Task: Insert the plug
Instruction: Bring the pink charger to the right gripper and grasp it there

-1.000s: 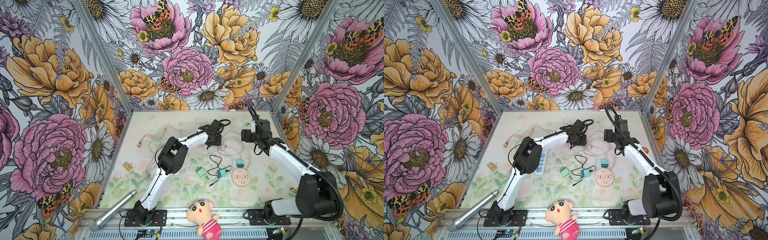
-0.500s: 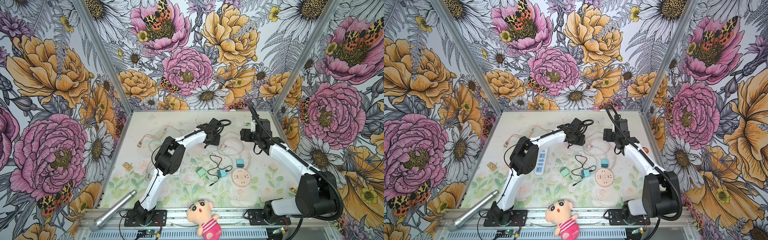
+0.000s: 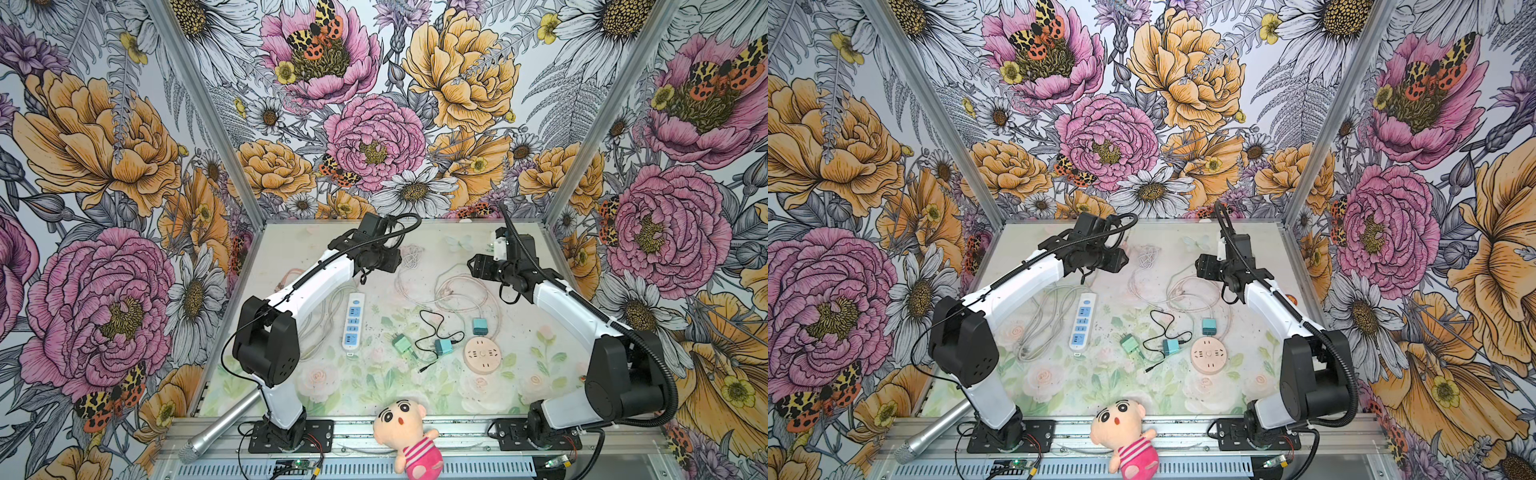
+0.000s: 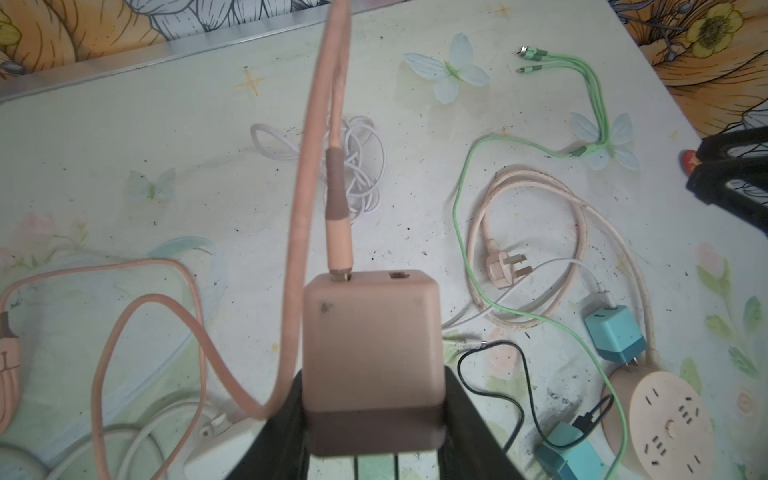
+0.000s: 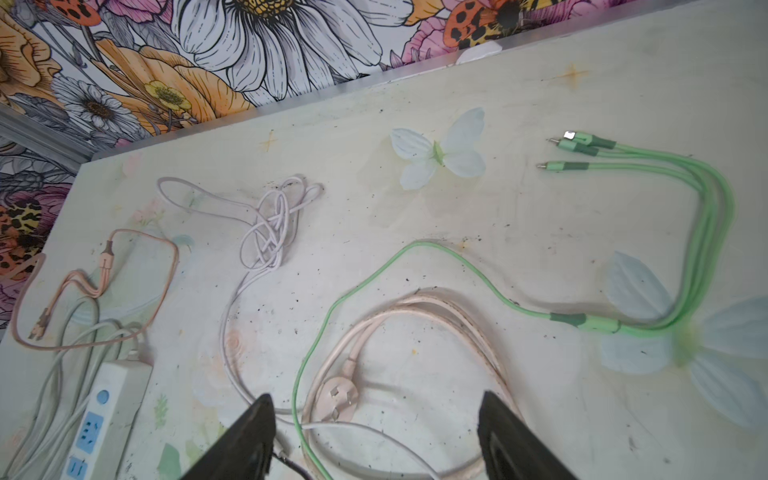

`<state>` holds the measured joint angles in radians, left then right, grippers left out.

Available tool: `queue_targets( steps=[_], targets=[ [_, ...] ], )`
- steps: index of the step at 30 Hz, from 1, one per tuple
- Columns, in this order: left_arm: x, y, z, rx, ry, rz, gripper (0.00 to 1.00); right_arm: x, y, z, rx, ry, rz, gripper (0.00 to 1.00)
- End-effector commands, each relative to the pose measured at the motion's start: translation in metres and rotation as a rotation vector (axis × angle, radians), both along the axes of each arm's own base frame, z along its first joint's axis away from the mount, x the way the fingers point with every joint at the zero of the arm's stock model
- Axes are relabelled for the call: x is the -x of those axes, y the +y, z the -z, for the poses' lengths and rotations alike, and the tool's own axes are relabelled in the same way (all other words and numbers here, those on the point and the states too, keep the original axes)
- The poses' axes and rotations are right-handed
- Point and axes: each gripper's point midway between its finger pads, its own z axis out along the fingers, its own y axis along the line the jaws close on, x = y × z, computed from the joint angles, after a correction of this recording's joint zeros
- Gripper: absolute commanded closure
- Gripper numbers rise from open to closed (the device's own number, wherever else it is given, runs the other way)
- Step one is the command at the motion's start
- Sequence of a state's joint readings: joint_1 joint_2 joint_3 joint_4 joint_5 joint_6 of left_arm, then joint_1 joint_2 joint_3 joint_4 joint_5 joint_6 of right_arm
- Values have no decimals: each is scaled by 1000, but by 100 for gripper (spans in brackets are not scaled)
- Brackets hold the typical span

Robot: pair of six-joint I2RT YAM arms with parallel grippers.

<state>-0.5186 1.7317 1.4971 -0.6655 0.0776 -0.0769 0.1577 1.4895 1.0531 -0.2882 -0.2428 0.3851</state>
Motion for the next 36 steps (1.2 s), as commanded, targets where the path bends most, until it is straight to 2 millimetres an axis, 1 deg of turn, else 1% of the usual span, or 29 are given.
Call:
queue_targets(
  steps=[1,5,7,10,15,17,19,22,28,33,36],
  targets=[
    [12,8,8,-35,-18,26,71,-5,36,-31,-130,-26,-95,25],
    [27,10,21,-13,-14,57,71,-3,63,-42,-179,-23,-159,26],
    [32,10,25,-5,-33,75,72,0,82,-46,-213,-13,-216,26],
    [39,10,22,13,-75,114,72,8,106,-48,-265,15,-301,27],
    [50,10,10,28,-140,175,71,19,133,-41,-314,69,-387,29],
    [54,6,7,40,-142,205,71,25,145,-38,-344,97,-439,30],
    [57,2,6,51,-142,228,71,35,163,-38,-381,126,-510,31],
    [63,-2,7,49,-144,261,71,40,179,-36,-398,147,-560,33],
    [66,-4,7,48,-149,271,71,48,194,-38,-404,146,-620,34],
    [74,-12,1,65,-161,315,70,55,202,-31,-414,174,-654,36],
    [78,-12,2,55,-169,331,70,57,205,-27,-417,186,-662,36]
  ],
)
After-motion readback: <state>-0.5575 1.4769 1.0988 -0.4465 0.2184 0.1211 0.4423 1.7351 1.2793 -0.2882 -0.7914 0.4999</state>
